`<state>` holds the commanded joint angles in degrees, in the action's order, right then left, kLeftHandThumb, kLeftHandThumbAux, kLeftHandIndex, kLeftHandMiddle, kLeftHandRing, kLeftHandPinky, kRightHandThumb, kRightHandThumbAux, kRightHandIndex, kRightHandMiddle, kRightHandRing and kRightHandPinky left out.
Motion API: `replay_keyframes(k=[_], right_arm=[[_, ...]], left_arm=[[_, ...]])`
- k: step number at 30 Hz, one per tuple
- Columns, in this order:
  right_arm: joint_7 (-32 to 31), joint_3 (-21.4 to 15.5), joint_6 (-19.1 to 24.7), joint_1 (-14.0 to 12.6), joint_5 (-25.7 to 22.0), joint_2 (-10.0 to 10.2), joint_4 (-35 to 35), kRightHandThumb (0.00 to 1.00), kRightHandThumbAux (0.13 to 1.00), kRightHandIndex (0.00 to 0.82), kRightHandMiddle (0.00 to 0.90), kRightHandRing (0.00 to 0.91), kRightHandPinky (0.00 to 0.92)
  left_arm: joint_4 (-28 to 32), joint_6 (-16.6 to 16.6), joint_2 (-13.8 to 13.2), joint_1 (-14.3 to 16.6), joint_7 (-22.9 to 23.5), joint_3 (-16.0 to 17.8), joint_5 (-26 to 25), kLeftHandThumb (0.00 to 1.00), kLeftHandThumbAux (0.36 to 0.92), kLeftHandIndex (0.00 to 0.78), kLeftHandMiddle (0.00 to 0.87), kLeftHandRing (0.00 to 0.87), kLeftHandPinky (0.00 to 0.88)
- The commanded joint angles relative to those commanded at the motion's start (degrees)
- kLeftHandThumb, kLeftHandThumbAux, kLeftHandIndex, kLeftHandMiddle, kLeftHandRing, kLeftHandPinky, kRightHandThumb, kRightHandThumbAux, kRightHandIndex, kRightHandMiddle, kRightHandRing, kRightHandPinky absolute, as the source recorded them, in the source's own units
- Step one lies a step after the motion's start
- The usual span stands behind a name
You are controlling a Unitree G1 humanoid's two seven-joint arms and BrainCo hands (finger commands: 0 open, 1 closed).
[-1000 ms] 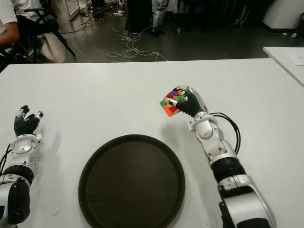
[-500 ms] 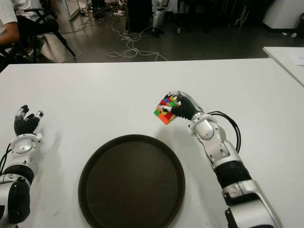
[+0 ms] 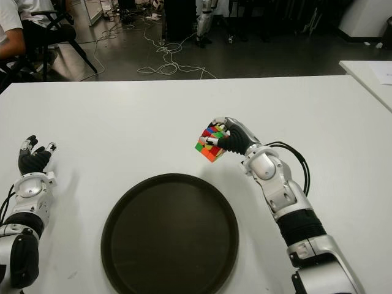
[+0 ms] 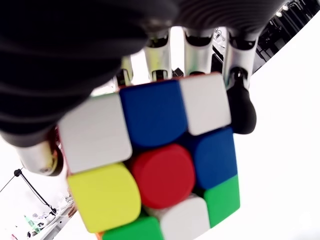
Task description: Pick up the Rubik's Cube and put it in the plate
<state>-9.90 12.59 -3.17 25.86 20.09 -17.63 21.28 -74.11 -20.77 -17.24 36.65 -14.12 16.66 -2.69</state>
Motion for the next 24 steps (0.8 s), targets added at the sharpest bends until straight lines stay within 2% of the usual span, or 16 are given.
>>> replay_keyframes(k=[8, 16, 24], right_arm=[[-0.34, 0.42, -0.26, -0.09, -0.22, 0.55, -0.88, 0.702, 0.719, 0.438, 0.790, 0.798, 0.791], [-3.84, 2.13, -1.99, 0.43, 0.18, -0.57, -1.77, 0.704, 0.718, 0.440, 0.805, 0.811, 0.807], [-5.69, 4.26, -5.66, 1.01, 1.45, -1.14, -3.31, 0.702, 0.718, 0.440, 0.815, 0.819, 0.818]], left_arm=[[-0.10, 0.01, -0.19, -0.04, 0.47, -0.02, 0.01, 0.000, 0.742, 0.045, 0.077, 0.080, 0.077], [-0.11, 0.15, -0.18, 0.01, 0.53, -0.01, -0.01, 0.000, 0.733, 0.045, 0.081, 0.083, 0.079], [-0.17, 0.40, -0.05, 0.12, 0.39, 0.35, -0.36, 0.000, 0.733, 0.045, 0.090, 0.089, 0.076]])
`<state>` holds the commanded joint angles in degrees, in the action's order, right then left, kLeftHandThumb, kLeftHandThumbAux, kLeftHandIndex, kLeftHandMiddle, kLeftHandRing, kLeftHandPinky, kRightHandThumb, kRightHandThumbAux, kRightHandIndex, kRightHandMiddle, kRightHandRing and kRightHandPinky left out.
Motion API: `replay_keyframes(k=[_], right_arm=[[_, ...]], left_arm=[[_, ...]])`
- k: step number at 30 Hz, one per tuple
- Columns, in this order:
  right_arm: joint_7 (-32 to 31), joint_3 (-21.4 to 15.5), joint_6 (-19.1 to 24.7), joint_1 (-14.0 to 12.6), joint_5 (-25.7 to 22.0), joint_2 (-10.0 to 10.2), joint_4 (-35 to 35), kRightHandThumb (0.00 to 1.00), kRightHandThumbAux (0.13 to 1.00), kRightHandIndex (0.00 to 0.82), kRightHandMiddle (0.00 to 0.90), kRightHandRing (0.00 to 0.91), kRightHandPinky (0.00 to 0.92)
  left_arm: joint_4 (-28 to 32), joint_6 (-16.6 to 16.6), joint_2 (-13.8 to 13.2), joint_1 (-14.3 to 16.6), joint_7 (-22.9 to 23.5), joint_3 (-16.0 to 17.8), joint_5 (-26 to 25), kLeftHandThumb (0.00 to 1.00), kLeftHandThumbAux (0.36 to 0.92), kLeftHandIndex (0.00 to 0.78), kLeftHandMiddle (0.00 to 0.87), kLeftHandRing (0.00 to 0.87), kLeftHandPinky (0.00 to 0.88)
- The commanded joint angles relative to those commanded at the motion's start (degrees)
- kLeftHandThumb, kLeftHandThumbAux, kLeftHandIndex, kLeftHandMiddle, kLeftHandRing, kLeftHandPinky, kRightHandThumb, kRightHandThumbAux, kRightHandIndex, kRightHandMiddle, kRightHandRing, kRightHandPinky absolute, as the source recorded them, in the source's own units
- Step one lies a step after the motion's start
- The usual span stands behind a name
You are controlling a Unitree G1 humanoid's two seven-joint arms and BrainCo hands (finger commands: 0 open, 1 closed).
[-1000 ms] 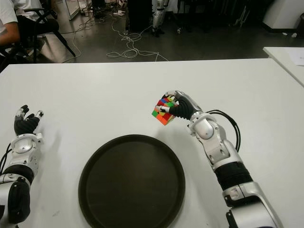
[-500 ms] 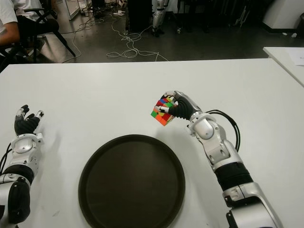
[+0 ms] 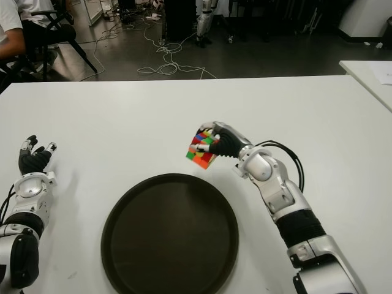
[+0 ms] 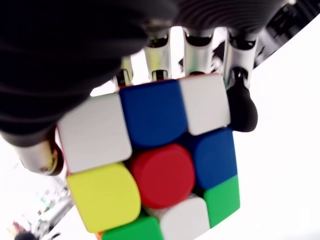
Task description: Pick up the Rubik's Cube and put it in the plate
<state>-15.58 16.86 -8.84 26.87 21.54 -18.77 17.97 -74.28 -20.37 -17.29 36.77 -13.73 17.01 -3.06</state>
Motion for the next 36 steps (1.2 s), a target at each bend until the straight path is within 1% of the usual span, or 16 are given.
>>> replay_keyframes(k=[4, 6, 11, 14, 18, 22, 36], right_arm=[[-0.75, 0.47, -1.18, 0.11, 0.21, -0.02, -0.63, 0.703, 0.717, 0.440, 0.813, 0.817, 0.815], [-1.85, 0.84, -1.63, 0.25, -0.27, 0.29, -1.29, 0.703, 0.717, 0.440, 0.813, 0.817, 0.816], [-2.75, 1.11, -3.15, 0.48, -0.58, 0.77, -1.66, 0.705, 0.717, 0.439, 0.836, 0.845, 0.861], [-2.80, 1.47, -6.18, 0.75, -0.46, 0.75, -1.25, 0.705, 0.716, 0.439, 0.849, 0.860, 0.874], [-3.11, 1.68, -8.39, 0.82, -0.34, 0.70, -0.84, 0.706, 0.716, 0.439, 0.855, 0.865, 0.873], [-4.84, 2.25, -8.60, 0.75, -0.58, 0.87, -1.31, 0.706, 0.716, 0.439, 0.858, 0.867, 0.872], [-8.43, 4.23, -13.20, 0.32, -1.79, 1.53, 0.16, 0.708, 0.716, 0.439, 0.858, 0.867, 0.862]], left_arm=[[-0.01, 0.09, 0.11, 0.06, -0.36, 0.02, 0.04, 0.000, 0.731, 0.044, 0.086, 0.088, 0.073], [-0.12, 0.33, -0.04, 0.10, -0.60, -0.01, 0.15, 0.000, 0.730, 0.042, 0.084, 0.085, 0.073], [-0.21, 0.51, -0.10, 0.14, -0.72, -0.04, 0.21, 0.000, 0.722, 0.040, 0.083, 0.083, 0.076], [-0.23, 0.59, -0.10, 0.18, -0.63, -0.08, 0.24, 0.000, 0.720, 0.039, 0.082, 0.083, 0.078], [-0.27, 0.69, -0.13, 0.19, -0.49, -0.08, 0.22, 0.000, 0.721, 0.037, 0.080, 0.082, 0.079], [-0.33, 0.92, -0.20, 0.21, -0.30, -0.01, 0.15, 0.000, 0.717, 0.034, 0.075, 0.080, 0.083], [-0.48, 1.05, -0.34, 0.19, 0.16, 0.27, 0.05, 0.000, 0.717, 0.042, 0.086, 0.088, 0.084]])
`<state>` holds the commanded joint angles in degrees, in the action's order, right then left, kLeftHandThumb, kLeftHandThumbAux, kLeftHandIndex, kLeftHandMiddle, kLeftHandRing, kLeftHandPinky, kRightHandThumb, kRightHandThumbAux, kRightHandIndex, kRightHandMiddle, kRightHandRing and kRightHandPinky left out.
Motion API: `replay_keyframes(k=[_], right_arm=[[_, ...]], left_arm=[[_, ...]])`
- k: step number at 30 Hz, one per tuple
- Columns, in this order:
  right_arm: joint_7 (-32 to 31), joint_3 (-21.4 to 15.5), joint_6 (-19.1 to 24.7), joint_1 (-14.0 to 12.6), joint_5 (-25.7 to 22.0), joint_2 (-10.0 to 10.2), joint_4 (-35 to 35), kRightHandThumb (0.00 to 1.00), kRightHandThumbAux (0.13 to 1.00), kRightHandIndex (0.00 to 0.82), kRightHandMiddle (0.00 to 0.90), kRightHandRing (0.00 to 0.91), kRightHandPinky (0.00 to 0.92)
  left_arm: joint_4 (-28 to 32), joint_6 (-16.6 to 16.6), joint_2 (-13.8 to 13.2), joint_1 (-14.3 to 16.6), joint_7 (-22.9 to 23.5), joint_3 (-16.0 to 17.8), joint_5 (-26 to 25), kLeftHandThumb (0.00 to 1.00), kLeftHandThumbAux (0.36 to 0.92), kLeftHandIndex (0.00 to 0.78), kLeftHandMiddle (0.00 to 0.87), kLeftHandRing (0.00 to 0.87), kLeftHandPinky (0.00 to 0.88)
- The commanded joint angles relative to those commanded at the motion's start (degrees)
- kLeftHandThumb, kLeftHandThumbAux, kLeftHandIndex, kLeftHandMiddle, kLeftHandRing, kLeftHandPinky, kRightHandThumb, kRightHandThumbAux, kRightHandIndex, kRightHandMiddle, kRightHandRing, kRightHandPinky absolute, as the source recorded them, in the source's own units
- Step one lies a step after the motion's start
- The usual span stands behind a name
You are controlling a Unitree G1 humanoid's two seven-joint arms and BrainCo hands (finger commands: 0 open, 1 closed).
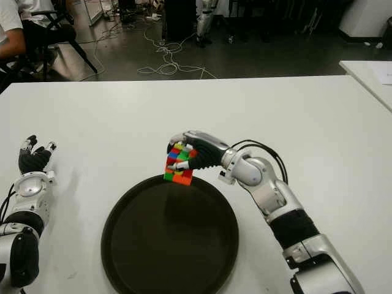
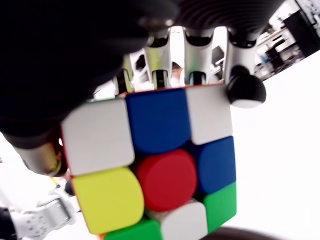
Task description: Pick up the Rubik's Cube and put it in the plate
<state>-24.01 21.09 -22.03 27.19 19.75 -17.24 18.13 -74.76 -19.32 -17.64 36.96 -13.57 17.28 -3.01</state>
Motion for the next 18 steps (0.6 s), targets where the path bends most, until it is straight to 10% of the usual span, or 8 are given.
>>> replay_keyframes(k=[18], right_arm=[[-2.15, 2.10, -4.02, -1.17, 0.61, -1.18, -2.08, 0.708, 0.718, 0.438, 0.853, 0.863, 0.858]], left_arm=[[-0.04, 0.15, 0.06, -0.03, -0.32, 0.64, -0.19, 0.000, 0.719, 0.036, 0.084, 0.079, 0.068]])
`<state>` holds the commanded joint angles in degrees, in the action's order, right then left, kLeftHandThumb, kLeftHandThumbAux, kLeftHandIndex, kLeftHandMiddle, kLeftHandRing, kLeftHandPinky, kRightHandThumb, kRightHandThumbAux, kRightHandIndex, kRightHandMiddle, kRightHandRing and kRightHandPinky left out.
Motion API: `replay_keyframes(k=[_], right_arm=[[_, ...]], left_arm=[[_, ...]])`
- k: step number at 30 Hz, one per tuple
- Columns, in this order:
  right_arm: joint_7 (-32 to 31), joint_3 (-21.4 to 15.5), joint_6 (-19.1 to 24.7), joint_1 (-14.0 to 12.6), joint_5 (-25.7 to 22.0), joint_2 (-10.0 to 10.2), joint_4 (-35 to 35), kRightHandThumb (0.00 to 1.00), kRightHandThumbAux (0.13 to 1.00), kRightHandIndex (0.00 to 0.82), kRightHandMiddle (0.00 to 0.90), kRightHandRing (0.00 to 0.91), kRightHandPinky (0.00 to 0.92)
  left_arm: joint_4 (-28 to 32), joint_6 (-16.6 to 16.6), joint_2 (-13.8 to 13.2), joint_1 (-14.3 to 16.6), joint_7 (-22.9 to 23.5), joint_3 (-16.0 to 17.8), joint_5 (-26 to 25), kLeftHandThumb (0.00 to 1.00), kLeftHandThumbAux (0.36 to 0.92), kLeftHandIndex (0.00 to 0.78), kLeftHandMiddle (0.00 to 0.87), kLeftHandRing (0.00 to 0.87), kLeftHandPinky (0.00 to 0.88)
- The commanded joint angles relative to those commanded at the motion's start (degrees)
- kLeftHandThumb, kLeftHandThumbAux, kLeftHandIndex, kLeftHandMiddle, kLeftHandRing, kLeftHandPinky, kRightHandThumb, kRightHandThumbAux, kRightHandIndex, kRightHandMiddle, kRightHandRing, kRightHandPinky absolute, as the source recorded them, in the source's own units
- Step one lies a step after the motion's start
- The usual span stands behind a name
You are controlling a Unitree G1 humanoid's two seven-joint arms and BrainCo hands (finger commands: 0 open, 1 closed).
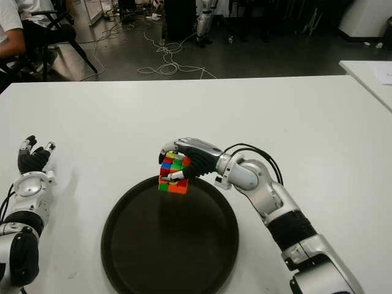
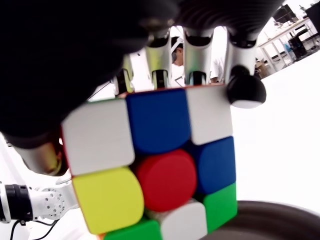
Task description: Pick up the Rubik's Cube and put it in the plate
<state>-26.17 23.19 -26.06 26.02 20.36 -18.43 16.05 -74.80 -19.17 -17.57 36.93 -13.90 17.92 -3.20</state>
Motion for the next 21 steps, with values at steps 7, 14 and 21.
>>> replay_keyframes(k=[7, 14, 21], right_arm=[[-2.17, 0.23, 0.03, -1.99, -1.60, -0.17, -1.62, 0.708, 0.717, 0.438, 0.853, 0.862, 0.851], [-6.68, 0.54, 0.19, -2.47, -3.89, -1.18, -2.94, 0.706, 0.717, 0.439, 0.837, 0.835, 0.813], [-7.94, 0.73, -0.26, -3.13, -3.36, -2.06, -4.71, 0.705, 0.718, 0.439, 0.830, 0.829, 0.815]], left_arm=[[-0.05, 0.24, -0.13, 0.04, 0.33, -0.07, 0.13, 0.000, 0.702, 0.031, 0.072, 0.071, 0.066], [0.04, -0.06, -0.10, -0.04, 0.10, -0.23, 0.36, 0.000, 0.706, 0.031, 0.072, 0.071, 0.068], [0.08, -0.17, -0.05, -0.07, 0.15, -0.23, 0.36, 0.000, 0.703, 0.037, 0.079, 0.080, 0.071]])
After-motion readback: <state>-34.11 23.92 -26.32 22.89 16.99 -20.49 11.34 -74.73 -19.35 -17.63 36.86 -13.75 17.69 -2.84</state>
